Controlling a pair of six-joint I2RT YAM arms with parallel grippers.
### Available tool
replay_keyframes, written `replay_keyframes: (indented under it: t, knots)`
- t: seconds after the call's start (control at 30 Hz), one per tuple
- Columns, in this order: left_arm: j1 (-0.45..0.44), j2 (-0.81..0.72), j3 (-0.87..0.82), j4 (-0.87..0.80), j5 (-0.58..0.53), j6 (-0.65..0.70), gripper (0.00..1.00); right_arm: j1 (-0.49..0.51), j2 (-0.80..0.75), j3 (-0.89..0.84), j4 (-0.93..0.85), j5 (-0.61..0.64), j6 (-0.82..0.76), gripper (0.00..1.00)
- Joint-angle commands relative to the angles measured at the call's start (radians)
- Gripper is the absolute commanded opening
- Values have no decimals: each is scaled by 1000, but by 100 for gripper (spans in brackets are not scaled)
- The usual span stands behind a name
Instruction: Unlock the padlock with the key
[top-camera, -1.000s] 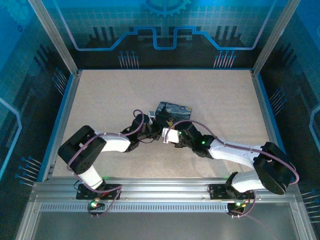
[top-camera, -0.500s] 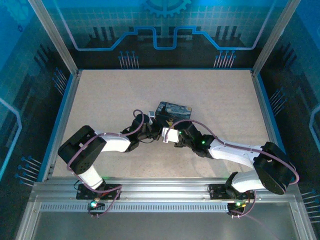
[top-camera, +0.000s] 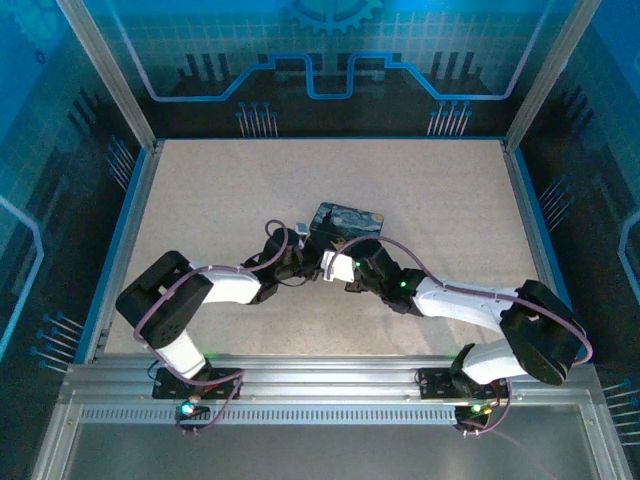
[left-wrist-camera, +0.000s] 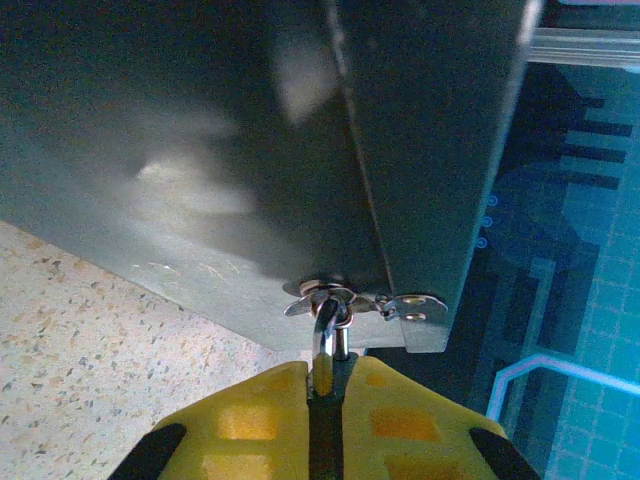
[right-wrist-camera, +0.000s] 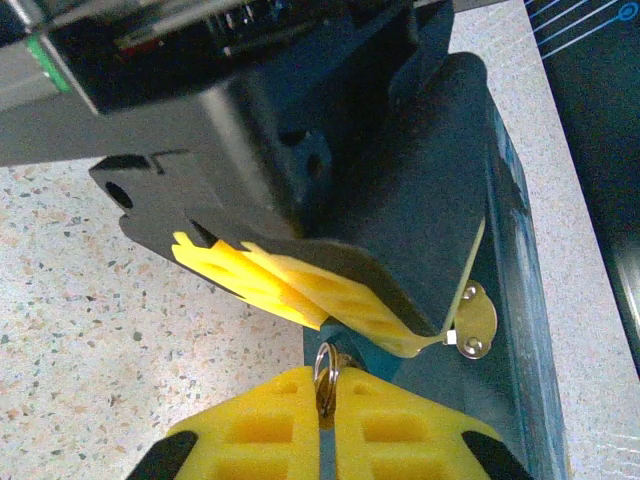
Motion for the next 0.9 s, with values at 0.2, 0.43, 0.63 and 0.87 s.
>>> replay_keyframes:
  t: [0.2, 0.43, 0.63, 0.87]
  knots:
    - [-8, -21, 7, 19, 20, -21, 0, 1, 5, 29, 12, 82, 149, 0]
    - [-7, -26, 10, 12, 19, -20, 0, 9, -9, 3, 32, 103, 373, 0]
    - [-11, -25, 13, -2, 14, -9, 0, 11, -1, -51, 90, 92, 492, 0]
    - [-18, -4, 16, -3, 10, -4, 0, 6, 19, -97, 120, 68, 538, 0]
